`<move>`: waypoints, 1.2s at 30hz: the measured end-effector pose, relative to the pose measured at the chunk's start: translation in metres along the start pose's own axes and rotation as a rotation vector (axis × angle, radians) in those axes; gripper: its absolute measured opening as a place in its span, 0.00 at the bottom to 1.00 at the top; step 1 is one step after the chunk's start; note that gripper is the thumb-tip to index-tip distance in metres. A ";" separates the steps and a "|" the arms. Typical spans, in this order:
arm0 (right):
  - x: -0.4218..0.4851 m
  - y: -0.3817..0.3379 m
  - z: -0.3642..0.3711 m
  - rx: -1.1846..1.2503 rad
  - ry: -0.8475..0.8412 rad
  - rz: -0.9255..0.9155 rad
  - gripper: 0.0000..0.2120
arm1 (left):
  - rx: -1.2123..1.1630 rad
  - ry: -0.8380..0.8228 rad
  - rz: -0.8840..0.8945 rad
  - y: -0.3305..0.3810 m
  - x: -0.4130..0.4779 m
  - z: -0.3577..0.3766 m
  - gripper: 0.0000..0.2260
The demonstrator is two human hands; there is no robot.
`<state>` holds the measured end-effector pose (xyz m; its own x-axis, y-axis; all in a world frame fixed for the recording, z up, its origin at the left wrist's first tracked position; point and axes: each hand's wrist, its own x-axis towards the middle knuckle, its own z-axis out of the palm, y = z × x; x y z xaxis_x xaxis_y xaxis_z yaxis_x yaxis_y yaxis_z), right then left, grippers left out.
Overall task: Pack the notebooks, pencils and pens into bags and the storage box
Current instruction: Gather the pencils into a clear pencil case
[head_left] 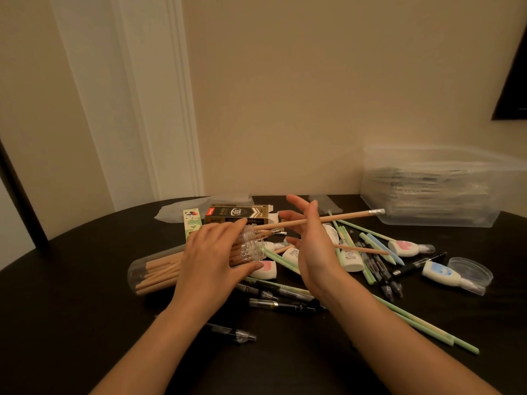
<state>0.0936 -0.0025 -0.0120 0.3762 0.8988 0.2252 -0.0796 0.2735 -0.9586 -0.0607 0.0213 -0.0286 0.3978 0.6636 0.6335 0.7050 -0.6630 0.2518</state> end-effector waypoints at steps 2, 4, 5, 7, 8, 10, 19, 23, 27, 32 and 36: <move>0.000 -0.002 -0.001 0.018 0.001 -0.004 0.21 | 0.003 -0.006 0.001 0.001 0.000 0.000 0.34; 0.001 -0.003 -0.003 0.026 0.020 -0.014 0.21 | -0.002 -0.012 0.005 0.002 0.000 -0.001 0.34; 0.002 -0.003 -0.004 0.026 0.025 -0.018 0.21 | -0.005 -0.012 0.005 0.002 0.000 -0.001 0.34; 0.001 -0.003 -0.004 0.014 0.007 -0.013 0.21 | -0.007 -0.013 0.004 0.002 0.000 -0.001 0.34; 0.000 -0.003 -0.004 -0.001 -0.015 -0.004 0.20 | -0.008 -0.013 0.006 0.002 0.000 -0.001 0.34; -0.002 0.000 -0.002 -0.053 -0.090 0.043 0.19 | 0.005 -0.024 0.014 0.002 0.000 0.000 0.34; -0.014 0.009 0.008 -0.029 -0.239 0.171 0.33 | 0.045 -0.009 0.035 0.000 -0.001 0.005 0.33; -0.009 0.004 0.002 0.272 0.042 0.028 0.40 | 0.006 0.010 0.013 0.001 0.000 0.000 0.33; -0.005 -0.005 -0.005 0.358 0.253 -0.092 0.08 | -0.028 0.011 0.016 0.002 0.000 -0.001 0.34; -0.008 0.003 0.005 0.076 0.081 -0.017 0.12 | 0.015 -0.013 0.041 0.002 -0.001 0.006 0.33; -0.018 0.007 0.014 -0.017 -0.195 0.184 0.16 | 0.057 0.010 0.081 0.004 -0.003 0.013 0.33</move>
<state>0.0735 -0.0120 -0.0205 0.1715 0.9823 0.0749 -0.1142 0.0953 -0.9889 -0.0518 0.0215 -0.0385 0.4492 0.6049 0.6576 0.7028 -0.6936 0.1579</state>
